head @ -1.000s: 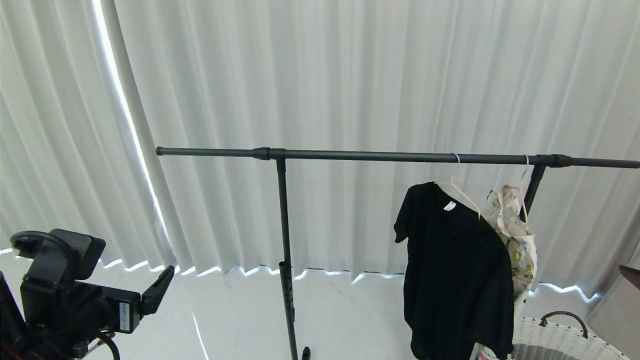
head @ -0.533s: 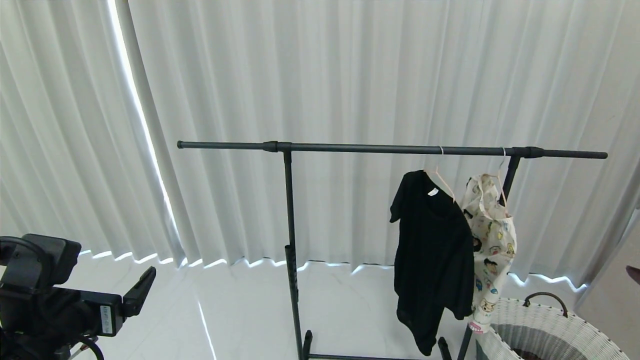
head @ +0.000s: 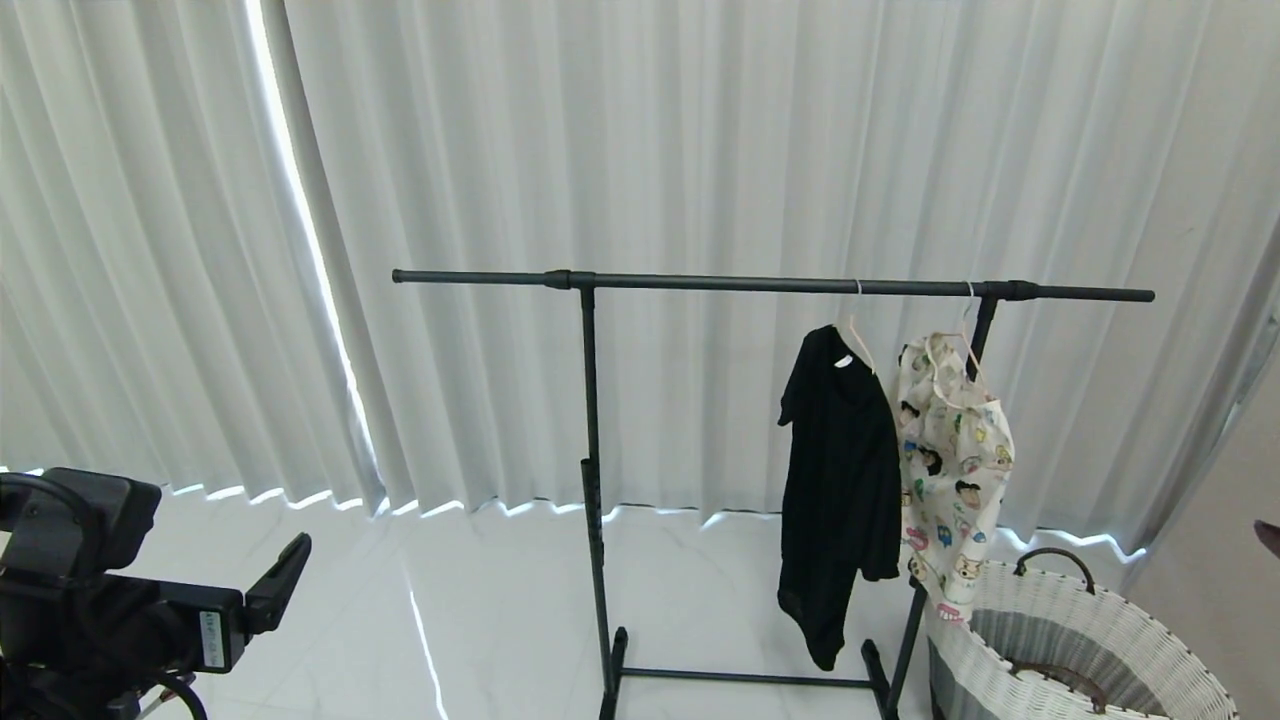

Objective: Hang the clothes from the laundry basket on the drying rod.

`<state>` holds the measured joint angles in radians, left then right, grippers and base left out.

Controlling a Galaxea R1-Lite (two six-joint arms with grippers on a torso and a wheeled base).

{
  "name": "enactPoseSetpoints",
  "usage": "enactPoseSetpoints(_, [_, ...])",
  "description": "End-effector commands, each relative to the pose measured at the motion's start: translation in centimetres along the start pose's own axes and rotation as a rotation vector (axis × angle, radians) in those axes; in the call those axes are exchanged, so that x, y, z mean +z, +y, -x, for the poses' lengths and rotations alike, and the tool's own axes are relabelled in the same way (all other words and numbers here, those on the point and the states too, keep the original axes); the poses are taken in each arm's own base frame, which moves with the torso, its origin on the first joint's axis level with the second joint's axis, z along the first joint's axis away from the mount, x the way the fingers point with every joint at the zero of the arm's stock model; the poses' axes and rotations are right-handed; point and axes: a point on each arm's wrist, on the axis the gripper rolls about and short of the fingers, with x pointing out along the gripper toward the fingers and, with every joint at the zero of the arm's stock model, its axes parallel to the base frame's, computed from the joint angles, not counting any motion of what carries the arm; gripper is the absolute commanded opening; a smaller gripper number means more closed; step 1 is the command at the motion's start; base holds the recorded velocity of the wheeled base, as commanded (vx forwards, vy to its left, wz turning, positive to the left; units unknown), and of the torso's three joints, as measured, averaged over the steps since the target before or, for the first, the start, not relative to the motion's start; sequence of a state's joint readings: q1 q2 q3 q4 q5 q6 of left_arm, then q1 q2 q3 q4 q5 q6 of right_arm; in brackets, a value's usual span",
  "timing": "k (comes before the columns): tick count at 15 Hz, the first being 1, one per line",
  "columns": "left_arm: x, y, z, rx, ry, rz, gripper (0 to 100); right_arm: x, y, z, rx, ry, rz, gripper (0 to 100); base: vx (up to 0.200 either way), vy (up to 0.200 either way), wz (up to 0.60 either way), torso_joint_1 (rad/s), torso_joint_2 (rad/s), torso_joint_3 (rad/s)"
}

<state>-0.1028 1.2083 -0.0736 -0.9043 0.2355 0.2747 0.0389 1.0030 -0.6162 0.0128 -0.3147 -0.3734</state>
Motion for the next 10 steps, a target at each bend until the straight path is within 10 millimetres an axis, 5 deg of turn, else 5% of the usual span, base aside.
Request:
enactPoseSetpoints(1, [0.0,0.0,0.0,0.003,0.002,0.0,100,-0.3,0.2,-0.2,0.003,0.006,0.003,100,0.0,0.0,0.0,0.0,0.0,0.0])
enactPoseSetpoints(5, [-0.1,0.3,0.5,0.018,-0.013,0.007,100,-0.7,0.5,-0.5,-0.01,-0.024,0.01,100,0.0,0.0,0.0,-0.045,0.12,0.06])
enactPoseSetpoints(10, [-1.1,1.0,3.3,0.069,-0.061,0.03,100,-1.7,0.7,0.0,-0.015,-0.023,0.003,100,0.0,0.0,0.0,-0.235,0.51,0.275])
